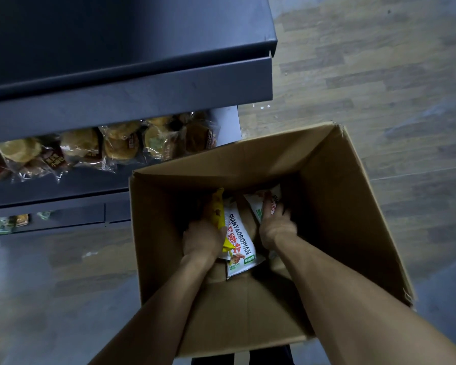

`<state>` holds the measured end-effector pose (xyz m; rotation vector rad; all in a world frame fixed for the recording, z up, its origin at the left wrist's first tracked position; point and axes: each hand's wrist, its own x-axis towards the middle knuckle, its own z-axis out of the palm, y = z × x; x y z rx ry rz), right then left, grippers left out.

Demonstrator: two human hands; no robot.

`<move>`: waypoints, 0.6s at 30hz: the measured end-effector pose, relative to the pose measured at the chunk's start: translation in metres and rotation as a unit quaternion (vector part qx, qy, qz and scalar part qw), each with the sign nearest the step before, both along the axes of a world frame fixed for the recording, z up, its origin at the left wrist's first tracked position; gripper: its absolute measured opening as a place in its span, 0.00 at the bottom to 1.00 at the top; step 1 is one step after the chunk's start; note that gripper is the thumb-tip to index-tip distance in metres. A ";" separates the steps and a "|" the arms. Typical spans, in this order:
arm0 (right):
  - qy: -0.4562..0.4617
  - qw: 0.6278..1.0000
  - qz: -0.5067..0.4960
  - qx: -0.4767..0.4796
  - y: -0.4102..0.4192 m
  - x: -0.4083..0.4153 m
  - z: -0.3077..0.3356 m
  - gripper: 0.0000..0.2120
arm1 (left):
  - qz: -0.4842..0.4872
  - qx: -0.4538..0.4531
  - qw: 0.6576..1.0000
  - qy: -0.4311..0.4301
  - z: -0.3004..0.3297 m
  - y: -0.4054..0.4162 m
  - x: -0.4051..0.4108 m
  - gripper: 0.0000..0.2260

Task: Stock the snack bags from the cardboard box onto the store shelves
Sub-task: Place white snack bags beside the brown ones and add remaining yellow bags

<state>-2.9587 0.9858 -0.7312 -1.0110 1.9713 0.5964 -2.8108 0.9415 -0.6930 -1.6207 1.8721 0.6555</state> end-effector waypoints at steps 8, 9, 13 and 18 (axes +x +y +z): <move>-0.036 0.999 0.035 -0.009 -0.010 -0.026 0.055 0.57 | 0.034 -0.018 0.994 0.101 0.040 -0.006 -0.001 0.33; -0.037 0.999 0.031 -0.009 -0.006 -0.028 0.064 0.59 | 0.015 -0.008 0.995 0.095 0.044 -0.004 -0.002 0.34; -0.055 0.998 -0.015 -0.030 0.006 -0.035 0.090 0.62 | -0.036 0.007 0.996 0.075 0.054 -0.001 -0.010 0.30; -0.057 0.996 -0.019 -0.063 0.012 -0.037 0.106 0.64 | -0.041 -0.022 0.991 0.125 0.056 0.009 -0.007 0.31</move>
